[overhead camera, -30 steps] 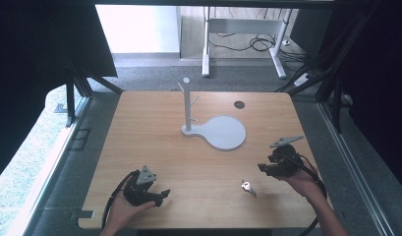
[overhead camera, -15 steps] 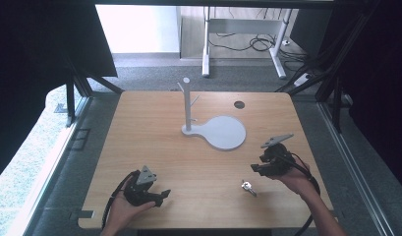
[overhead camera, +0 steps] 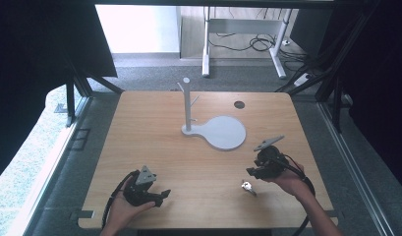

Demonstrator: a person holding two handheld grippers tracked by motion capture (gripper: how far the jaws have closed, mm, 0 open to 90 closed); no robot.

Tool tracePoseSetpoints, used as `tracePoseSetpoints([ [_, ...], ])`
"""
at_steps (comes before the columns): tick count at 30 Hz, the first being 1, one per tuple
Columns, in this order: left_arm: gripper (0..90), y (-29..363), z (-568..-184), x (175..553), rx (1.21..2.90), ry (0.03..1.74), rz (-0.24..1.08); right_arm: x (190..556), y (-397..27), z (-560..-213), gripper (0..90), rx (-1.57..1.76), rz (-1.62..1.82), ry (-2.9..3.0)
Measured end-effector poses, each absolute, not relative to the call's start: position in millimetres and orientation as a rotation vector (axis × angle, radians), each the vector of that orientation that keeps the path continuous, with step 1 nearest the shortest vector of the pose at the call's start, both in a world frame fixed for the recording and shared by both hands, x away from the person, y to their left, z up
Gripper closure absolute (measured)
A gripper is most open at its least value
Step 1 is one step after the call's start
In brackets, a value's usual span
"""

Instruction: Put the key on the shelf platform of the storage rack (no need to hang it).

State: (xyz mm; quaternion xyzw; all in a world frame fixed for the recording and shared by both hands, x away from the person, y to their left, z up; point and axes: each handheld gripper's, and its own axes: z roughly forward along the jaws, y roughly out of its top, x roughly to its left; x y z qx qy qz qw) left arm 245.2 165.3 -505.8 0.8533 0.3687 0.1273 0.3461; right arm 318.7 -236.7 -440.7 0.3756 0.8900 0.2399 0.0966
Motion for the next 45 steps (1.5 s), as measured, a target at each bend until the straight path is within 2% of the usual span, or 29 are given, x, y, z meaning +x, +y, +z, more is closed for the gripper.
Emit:
tracePoseSetpoints([
  [20, 24.2, 163, -507, 245, 2.226, 0.947, 0.320, 319, -211, -472, 66.2, 1.125, 0.579, 2.780],
  [45, 24.1, 164, -506, 245, 2.234, 0.955, 0.320, 332, -210, -491, 73.7, 1.224, 0.492, 2.809],
])
